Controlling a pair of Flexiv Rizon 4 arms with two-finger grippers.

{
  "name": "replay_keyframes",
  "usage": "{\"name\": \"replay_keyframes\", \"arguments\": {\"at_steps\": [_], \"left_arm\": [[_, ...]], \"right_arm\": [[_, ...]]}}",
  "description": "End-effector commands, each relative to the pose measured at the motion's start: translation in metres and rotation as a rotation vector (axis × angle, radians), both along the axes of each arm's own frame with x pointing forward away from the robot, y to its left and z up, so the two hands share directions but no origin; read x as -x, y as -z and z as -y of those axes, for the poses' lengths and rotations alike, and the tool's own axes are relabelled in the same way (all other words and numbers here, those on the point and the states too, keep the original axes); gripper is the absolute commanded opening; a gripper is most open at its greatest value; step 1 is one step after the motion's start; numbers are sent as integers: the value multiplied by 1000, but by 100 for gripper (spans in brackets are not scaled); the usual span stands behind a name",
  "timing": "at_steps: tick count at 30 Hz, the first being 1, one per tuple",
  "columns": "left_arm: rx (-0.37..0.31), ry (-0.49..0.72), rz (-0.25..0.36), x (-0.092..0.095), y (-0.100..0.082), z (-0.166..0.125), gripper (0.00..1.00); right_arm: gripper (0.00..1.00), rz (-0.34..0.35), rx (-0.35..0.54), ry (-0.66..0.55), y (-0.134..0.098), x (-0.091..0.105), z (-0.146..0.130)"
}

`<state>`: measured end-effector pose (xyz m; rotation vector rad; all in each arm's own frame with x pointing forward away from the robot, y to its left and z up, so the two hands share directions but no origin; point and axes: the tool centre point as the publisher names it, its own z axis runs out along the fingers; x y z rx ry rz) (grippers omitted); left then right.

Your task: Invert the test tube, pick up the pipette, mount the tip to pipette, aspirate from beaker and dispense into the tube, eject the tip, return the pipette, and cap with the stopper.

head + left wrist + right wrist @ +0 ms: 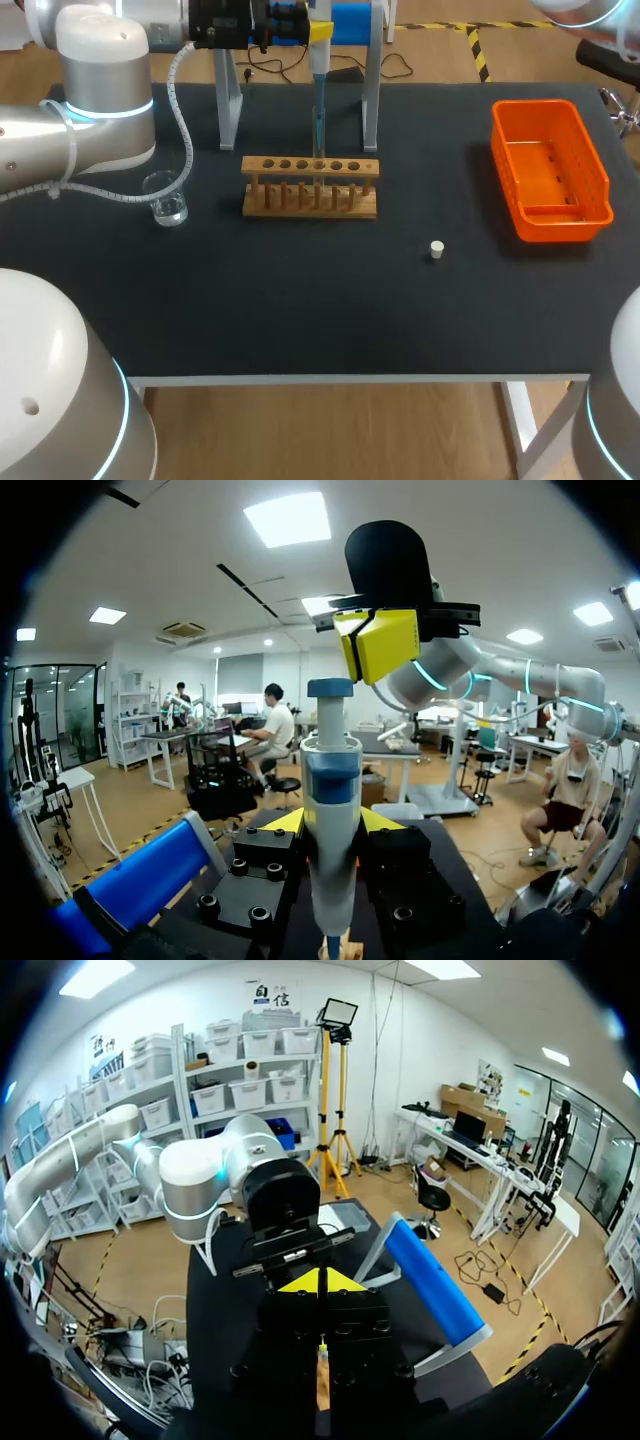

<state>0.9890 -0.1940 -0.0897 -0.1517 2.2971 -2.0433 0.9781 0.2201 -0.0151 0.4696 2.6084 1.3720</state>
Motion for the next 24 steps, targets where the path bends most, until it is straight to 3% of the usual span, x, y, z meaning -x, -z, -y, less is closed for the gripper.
{"name": "replay_keyframes", "arguments": {"at_steps": [1, 14, 24], "left_arm": [[-1, -3, 0, 1, -1, 1, 0], [-1, -3, 0, 1, -1, 1, 0], [-1, -3, 0, 1, -1, 1, 0]], "right_arm": [[0, -6, 6, -2, 2, -1, 0], [0, 21, -10, 2, -12, 0, 4], [0, 13, 0, 13, -8, -10, 1]]}}
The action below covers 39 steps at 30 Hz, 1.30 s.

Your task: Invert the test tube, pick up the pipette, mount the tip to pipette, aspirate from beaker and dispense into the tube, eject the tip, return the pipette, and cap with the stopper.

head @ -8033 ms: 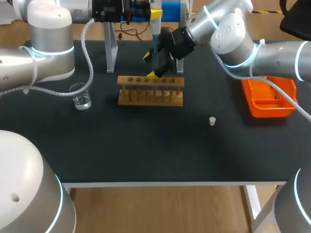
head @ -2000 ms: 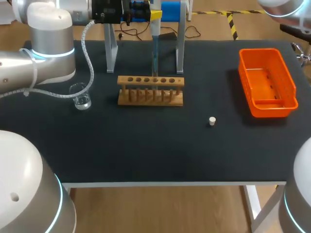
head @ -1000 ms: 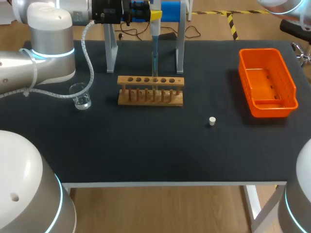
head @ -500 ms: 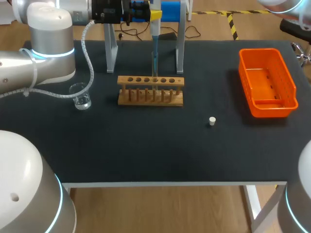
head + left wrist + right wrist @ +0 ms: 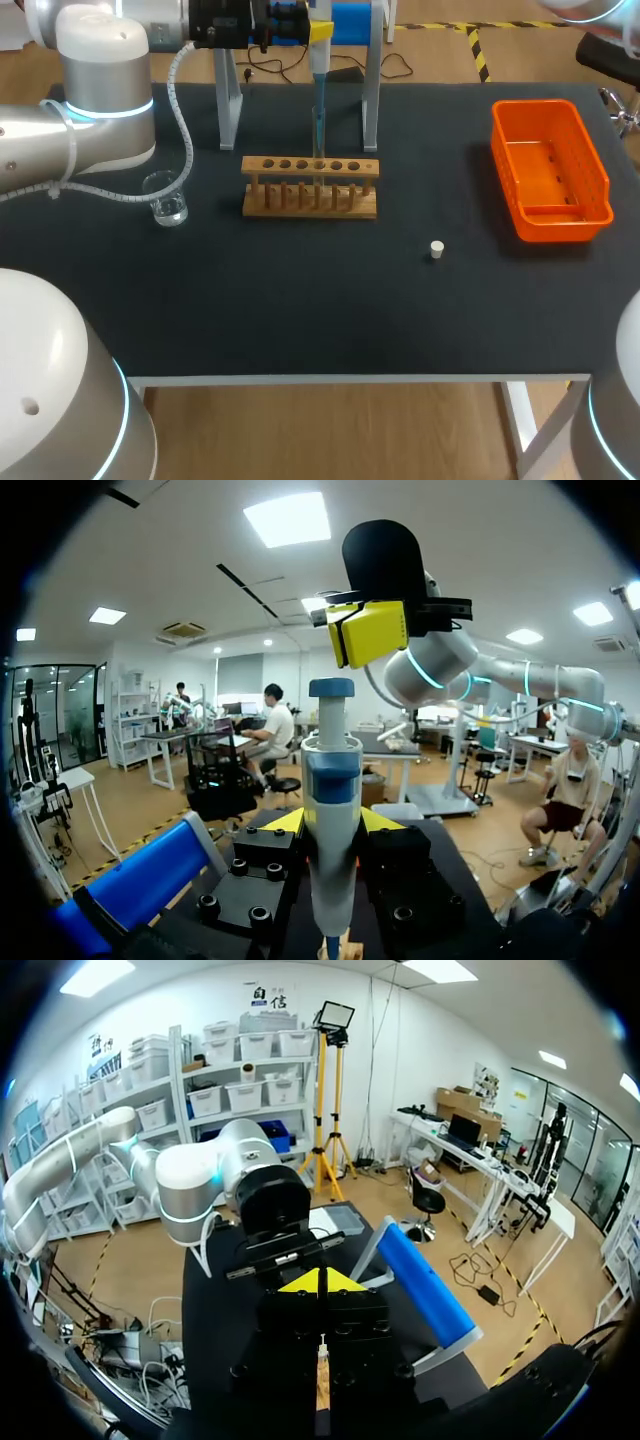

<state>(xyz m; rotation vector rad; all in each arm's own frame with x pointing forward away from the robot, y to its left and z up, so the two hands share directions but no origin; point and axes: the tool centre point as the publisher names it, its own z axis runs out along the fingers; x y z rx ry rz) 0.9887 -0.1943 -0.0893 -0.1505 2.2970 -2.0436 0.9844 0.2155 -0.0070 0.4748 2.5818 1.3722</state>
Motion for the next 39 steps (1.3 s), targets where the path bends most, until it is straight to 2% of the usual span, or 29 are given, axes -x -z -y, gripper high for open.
{"name": "replay_keyframes", "arguments": {"at_steps": [1, 39], "left_arm": [[-1, -4, 0, 1, -1, 0, 0], [-1, -4, 0, 1, -1, 0, 0]], "right_arm": [[0, -6, 6, -4, 1, -4, -4], [0, -71, 49, -27, 32, -2, -5]]}}
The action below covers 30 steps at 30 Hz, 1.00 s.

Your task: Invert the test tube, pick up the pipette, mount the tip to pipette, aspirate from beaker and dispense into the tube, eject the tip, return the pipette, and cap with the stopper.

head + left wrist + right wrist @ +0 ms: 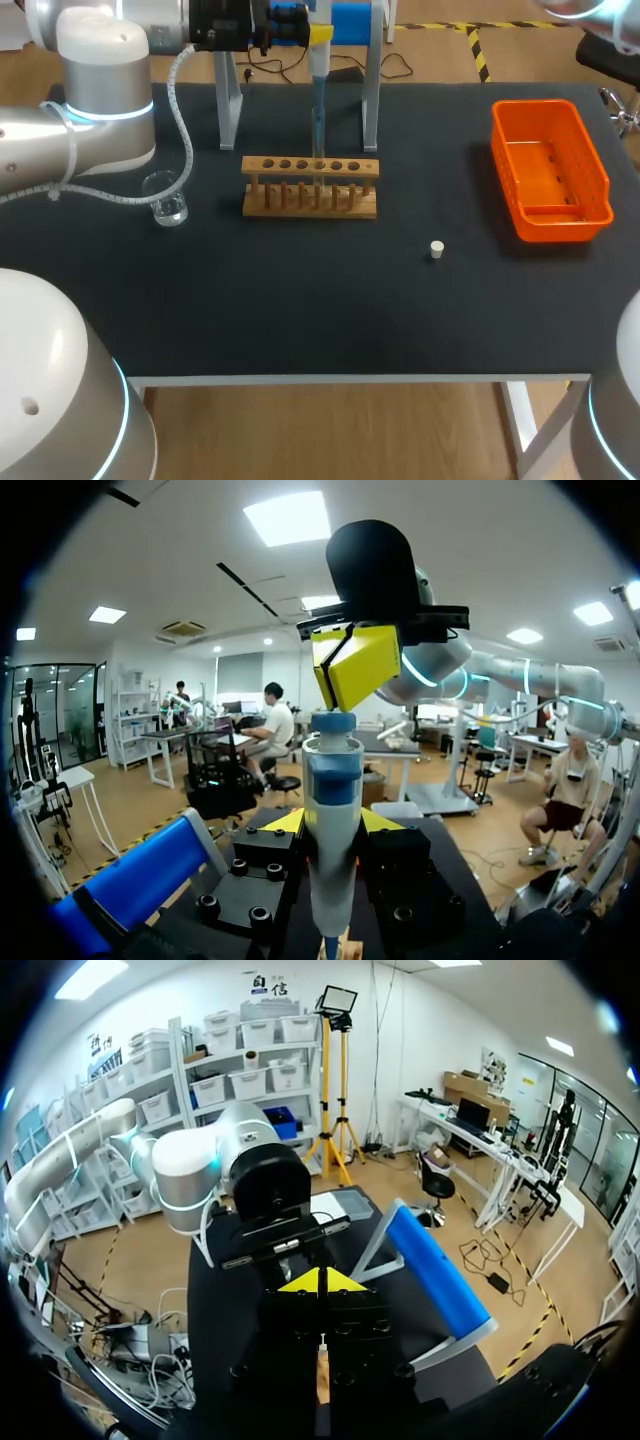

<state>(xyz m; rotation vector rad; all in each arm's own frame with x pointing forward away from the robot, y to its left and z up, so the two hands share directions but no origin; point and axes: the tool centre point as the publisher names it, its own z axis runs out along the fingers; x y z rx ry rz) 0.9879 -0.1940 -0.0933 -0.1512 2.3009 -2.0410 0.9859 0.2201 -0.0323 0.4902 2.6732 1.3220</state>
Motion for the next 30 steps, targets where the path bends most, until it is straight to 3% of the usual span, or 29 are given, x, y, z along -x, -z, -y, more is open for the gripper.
{"name": "replay_keyframes", "arguments": {"at_steps": [1, 10, 18, 19, 20, 21, 30], "left_arm": [[2, -4, 1, 0, -5, 1, 0], [2, -4, 1, 0, -5, 1, 0], [2, -4, 1, 0, -5, 1, 0], [2, -4, 1, 0, -5, 1, 0], [2, -4, 1, 0, -5, 1, 0], [2, -4, 1, 0, -5, 1, 0], [2, -4, 1, 0, -5, 1, 0]], "right_arm": [[0, -9, 3, -3, 8, 0, 0], [0, -16, 8, -5, 9, 1, 1], [0, 55, -50, -23, -21, 6, 8], [9, 68, -55, -24, -25, 7, 10], [44, 79, -60, -27, -28, 9, 12], [100, 97, -63, -32, -31, 11, 16], [100, 204, -58, -29, -30, 27, 71]]}}
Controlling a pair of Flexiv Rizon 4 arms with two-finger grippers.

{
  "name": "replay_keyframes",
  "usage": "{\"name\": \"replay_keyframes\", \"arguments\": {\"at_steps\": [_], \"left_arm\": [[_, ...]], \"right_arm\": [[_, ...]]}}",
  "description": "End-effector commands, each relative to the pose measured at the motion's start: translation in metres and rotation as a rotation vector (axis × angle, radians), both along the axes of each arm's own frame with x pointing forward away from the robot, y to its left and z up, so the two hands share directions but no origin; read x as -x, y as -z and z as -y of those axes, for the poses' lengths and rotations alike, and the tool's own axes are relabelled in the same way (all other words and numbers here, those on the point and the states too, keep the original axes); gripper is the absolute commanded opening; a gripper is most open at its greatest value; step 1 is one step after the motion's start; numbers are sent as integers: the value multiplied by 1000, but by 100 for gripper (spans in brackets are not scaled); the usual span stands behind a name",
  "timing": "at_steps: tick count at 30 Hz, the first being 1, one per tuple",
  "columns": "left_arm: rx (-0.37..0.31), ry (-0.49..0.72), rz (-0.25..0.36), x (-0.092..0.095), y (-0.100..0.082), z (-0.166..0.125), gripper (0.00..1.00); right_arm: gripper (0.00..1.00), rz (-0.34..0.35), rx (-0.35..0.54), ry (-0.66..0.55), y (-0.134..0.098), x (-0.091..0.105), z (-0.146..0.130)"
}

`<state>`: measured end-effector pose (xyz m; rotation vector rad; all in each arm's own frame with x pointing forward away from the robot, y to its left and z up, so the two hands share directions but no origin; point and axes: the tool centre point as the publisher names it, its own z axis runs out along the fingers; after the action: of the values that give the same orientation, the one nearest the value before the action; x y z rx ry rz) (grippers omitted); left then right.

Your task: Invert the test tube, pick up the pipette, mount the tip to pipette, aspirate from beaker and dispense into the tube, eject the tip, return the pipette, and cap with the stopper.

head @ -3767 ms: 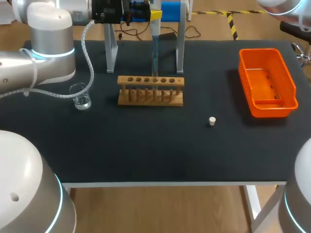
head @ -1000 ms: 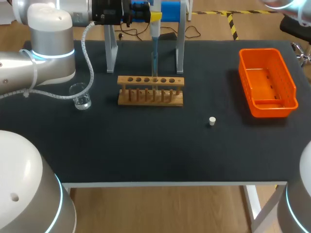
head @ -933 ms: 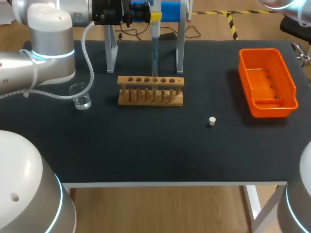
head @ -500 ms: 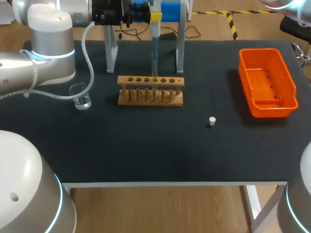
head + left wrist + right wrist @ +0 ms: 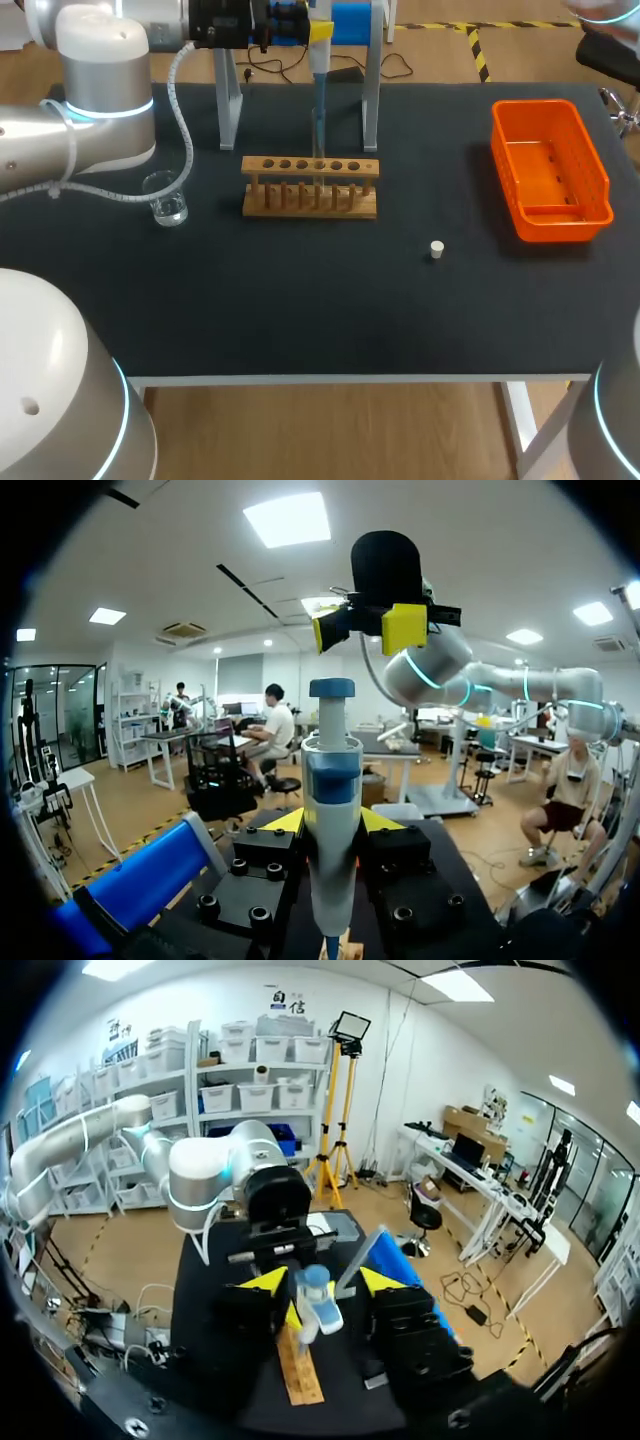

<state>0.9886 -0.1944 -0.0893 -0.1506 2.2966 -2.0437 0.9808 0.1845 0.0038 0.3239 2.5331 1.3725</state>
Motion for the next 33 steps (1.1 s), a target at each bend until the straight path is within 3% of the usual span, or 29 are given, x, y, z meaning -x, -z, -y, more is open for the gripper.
{"name": "replay_keyframes", "arguments": {"at_steps": [1, 4, 7, 11, 20, 25, 33], "left_arm": [[-1, -3, 0, 1, -1, 0, 0], [-1, -3, 0, 1, -1, 0, 0], [-1, -3, 0, 1, -1, 0, 0], [-1, -3, 0, 1, -1, 0, 0], [-1, -3, 0, 1, -1, 0, 0], [-1, -3, 0, 1, -1, 0, 0], [-1, -3, 0, 1, -1, 0, 0]], "right_arm": [[100, 56, -15, -11, 10, 25, 42], [100, 122, 5, -61, 28, 33, 58], [100, 125, 29, -104, 54, 39, 67], [100, 102, 46, -154, 96, 44, 72], [100, 24, -17, -205, 178, 42, 58], [100, 9, -47, -211, 210, 36, 46], [100, 5, -75, -308, 238, 32, 28]]}}
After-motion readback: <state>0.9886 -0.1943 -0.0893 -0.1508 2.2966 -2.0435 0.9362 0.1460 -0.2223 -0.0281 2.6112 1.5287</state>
